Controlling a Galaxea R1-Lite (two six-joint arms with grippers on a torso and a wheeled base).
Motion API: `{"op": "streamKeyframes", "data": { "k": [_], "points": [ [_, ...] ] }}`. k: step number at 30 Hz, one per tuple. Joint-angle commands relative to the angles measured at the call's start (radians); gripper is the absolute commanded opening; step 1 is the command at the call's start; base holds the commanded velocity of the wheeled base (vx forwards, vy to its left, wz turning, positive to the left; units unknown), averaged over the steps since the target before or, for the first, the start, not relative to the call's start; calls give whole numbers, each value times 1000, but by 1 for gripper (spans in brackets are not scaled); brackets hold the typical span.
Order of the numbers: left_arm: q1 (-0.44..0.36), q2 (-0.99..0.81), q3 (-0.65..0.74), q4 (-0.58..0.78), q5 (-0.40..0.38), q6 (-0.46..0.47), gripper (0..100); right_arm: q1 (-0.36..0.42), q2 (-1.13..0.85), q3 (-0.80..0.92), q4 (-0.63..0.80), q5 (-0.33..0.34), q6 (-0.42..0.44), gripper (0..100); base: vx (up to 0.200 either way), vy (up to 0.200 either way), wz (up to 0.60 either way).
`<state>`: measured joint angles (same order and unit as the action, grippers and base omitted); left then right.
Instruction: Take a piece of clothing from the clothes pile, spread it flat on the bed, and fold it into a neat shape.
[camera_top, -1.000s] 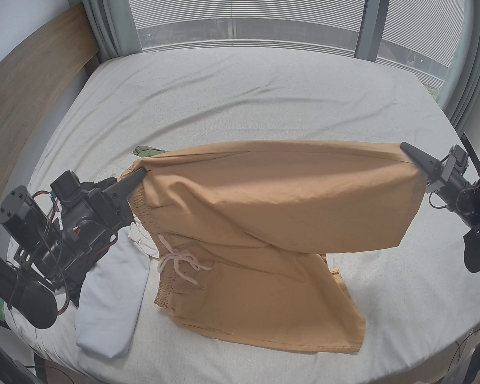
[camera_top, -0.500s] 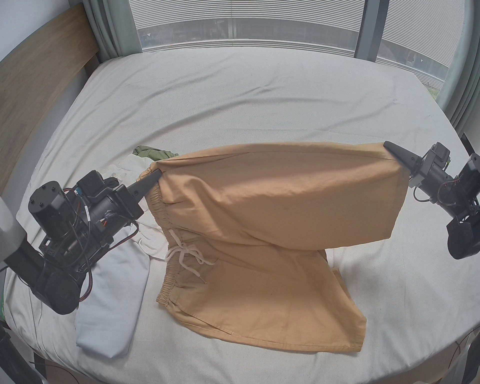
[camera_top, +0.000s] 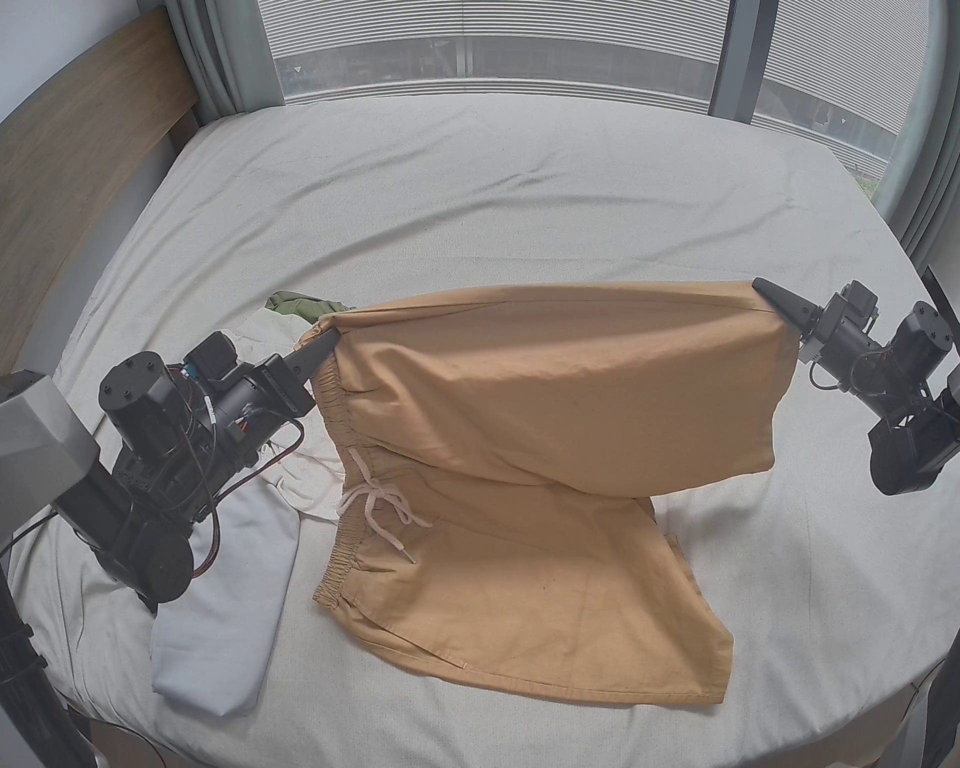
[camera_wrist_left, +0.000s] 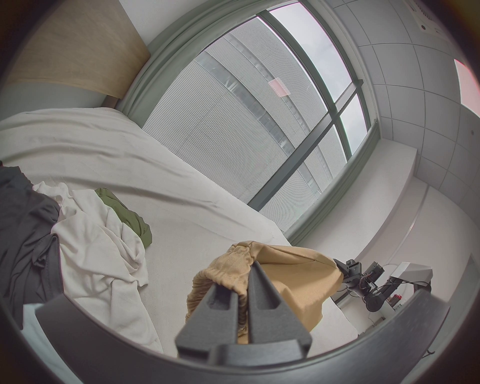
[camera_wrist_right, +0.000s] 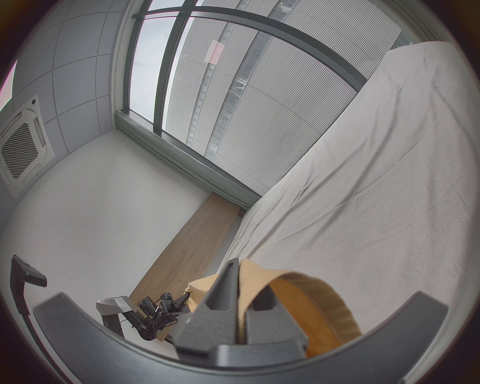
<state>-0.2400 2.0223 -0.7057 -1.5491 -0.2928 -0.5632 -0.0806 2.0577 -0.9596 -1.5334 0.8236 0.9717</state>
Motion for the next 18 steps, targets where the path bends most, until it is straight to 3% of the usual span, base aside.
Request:
{"op": "streamKeyframes", "data": {
  "k": [1, 18],
  "points": [
    [1, 87, -86, 0, 29, 0, 0, -2, 82, -80, 1, -1, 1, 0, 0, 0, 0],
    [1, 237, -264, 0, 50, -11, 0, -33, 197, -211, 1, -1, -1, 0, 0, 0, 0]
  ]
}}
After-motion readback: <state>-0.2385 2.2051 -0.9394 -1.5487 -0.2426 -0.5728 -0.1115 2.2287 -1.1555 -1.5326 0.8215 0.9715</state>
